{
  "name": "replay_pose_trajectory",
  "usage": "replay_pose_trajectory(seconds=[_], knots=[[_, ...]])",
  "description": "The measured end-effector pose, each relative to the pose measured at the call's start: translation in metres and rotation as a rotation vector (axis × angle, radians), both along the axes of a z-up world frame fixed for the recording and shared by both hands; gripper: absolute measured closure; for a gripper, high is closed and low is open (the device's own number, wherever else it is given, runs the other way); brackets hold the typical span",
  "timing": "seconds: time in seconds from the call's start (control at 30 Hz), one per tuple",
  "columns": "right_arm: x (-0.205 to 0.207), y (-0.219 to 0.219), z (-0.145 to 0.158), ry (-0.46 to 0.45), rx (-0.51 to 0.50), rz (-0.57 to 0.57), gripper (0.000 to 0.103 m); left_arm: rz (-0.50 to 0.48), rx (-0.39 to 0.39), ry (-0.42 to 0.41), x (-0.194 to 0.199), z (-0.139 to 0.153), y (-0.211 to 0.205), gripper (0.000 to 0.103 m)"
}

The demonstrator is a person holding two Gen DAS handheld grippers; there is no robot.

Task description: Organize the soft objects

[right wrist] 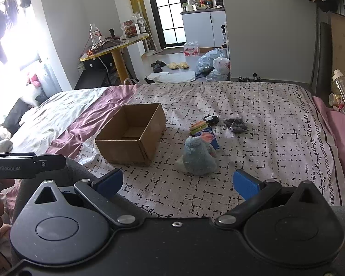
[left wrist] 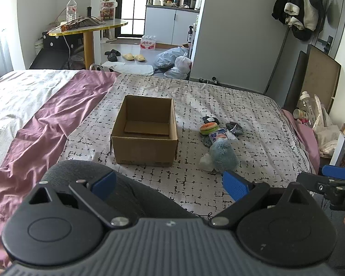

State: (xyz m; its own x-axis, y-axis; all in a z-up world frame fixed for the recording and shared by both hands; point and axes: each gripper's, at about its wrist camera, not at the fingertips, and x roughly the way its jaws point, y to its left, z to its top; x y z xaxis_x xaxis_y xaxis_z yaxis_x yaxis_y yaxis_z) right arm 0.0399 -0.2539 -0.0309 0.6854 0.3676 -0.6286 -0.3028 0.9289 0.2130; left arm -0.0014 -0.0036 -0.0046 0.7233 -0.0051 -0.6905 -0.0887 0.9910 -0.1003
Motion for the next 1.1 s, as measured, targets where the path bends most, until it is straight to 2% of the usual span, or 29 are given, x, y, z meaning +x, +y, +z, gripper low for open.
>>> replay_pose_trajectory(seconds=[1.1], knots=[[0.0012,-0.0021,0.0032,-0.004,-0.008,-0.004,0.000,0.000,-0.015,-0.001,-0.0017,0.0031,-0.0015,0.004]])
